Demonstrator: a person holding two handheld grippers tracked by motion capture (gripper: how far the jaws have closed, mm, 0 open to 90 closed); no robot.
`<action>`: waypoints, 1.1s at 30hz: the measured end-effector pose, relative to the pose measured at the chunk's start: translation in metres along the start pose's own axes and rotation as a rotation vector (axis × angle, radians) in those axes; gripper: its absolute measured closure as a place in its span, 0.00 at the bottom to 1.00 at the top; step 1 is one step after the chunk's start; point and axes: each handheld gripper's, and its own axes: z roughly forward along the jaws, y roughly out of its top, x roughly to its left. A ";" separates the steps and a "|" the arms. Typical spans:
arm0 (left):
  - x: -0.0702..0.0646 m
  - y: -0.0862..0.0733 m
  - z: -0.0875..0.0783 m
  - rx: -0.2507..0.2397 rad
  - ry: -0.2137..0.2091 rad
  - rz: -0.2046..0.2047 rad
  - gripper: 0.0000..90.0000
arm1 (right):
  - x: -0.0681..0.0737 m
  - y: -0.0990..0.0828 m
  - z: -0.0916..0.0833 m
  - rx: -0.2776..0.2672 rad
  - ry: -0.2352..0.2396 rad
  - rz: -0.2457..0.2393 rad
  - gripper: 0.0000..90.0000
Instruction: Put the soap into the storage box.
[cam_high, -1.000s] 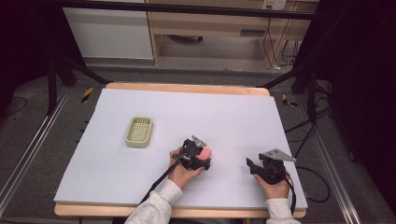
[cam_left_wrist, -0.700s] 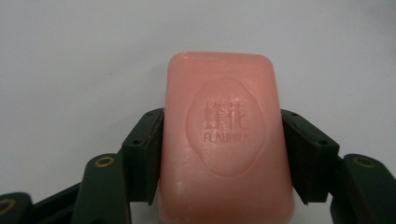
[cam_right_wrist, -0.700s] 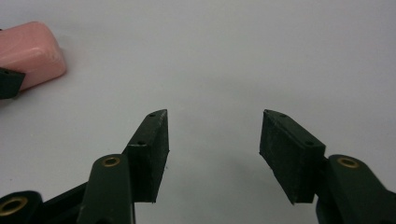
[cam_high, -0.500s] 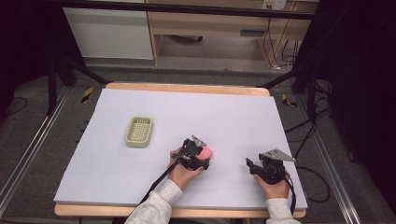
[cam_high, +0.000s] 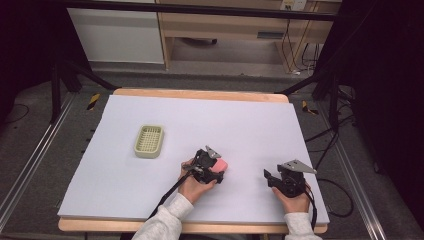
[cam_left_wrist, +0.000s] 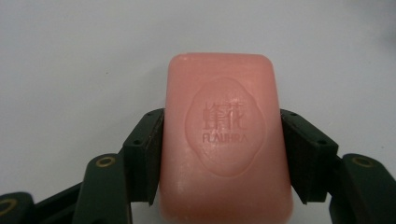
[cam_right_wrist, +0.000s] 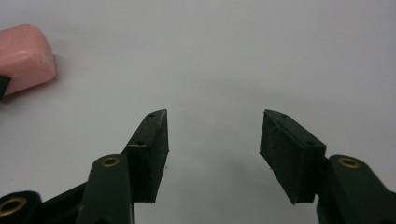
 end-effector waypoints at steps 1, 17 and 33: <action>0.001 0.000 -0.002 0.000 -0.003 0.000 0.41 | 0.000 0.000 0.000 -0.001 0.000 -0.001 0.47; 0.016 0.000 -0.030 -0.030 0.001 -0.009 0.41 | 0.000 0.000 0.000 -0.002 -0.002 -0.003 0.46; 0.043 -0.003 -0.063 -0.074 0.041 -0.035 0.41 | 0.000 -0.001 0.000 -0.001 -0.004 0.004 0.45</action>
